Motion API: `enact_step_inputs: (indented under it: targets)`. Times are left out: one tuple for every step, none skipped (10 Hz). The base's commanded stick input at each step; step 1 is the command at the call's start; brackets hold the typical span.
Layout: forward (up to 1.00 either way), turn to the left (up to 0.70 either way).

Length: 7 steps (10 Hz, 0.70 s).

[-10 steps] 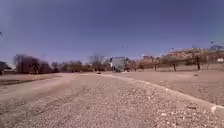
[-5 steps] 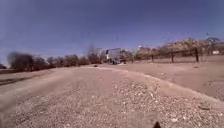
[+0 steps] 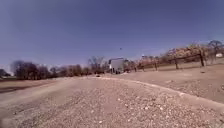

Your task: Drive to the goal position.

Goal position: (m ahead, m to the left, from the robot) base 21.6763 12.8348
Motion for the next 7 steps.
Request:
enact_step_inputs:
  targets:
    - [0.7,0.0]
    - [0.7,0.0]
    - [0.7,0.0]
    - [0.7,0.0]
    - [0.7,0.0]
    - [0.7,0.0]
    - [0.7,0.0]
